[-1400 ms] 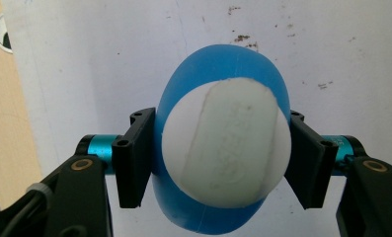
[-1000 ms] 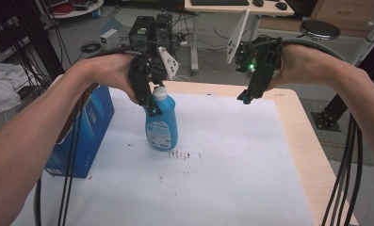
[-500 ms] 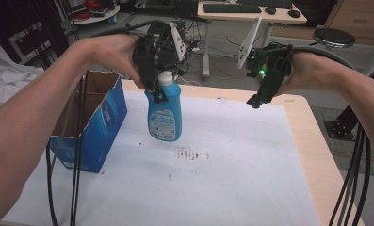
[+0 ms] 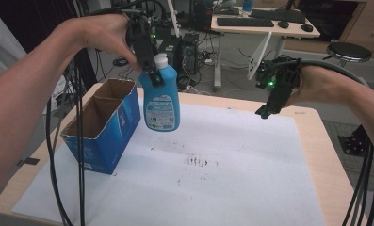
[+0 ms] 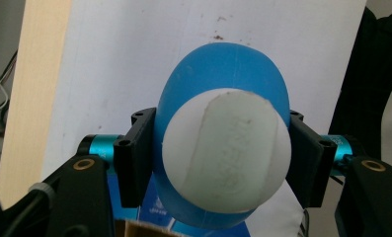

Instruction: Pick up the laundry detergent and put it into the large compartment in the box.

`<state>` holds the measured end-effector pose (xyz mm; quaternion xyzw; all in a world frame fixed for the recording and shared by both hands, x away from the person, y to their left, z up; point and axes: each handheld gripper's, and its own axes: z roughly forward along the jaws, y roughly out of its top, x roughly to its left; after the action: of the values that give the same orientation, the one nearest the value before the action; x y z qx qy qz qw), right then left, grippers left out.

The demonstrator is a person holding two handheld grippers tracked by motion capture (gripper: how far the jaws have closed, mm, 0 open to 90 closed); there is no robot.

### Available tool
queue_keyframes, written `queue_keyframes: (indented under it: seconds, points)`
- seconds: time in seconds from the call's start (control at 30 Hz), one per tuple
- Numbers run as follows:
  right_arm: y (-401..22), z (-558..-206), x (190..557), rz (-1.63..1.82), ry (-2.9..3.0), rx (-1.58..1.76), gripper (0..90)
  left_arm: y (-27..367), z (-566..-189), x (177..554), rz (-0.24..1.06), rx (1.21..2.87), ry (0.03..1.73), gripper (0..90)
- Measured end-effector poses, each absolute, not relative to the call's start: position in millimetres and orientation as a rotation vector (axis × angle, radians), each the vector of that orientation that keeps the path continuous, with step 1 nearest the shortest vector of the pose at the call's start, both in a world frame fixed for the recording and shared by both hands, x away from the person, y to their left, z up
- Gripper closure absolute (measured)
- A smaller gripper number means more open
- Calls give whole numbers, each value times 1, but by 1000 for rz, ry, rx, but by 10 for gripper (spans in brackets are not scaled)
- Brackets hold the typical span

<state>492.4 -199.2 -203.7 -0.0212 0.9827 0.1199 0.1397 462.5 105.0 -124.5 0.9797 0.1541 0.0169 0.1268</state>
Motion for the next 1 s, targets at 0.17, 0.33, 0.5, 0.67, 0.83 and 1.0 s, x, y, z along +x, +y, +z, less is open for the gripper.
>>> queue_keyframes:
  seconds: [0.17,0.33,0.5,0.67,0.83,1.0]
  points:
    - [-202,-201,490,348,2832,-51,122,127,-111,459,78,2821,571,370]
    - [-202,-201,489,354,2831,-52,121,153,-98,455,88,2754,757,369]
    - [-199,-201,487,349,2830,-68,122,176,-94,449,129,2727,904,369]
    - [-197,-200,486,348,2829,-75,121,194,-91,443,154,2722,1007,370]
    - [-198,-201,486,344,2831,-75,121,213,-86,438,176,2699,1098,370]
    - [-196,-202,487,341,2830,-87,122,228,-90,436,191,2677,1221,370]
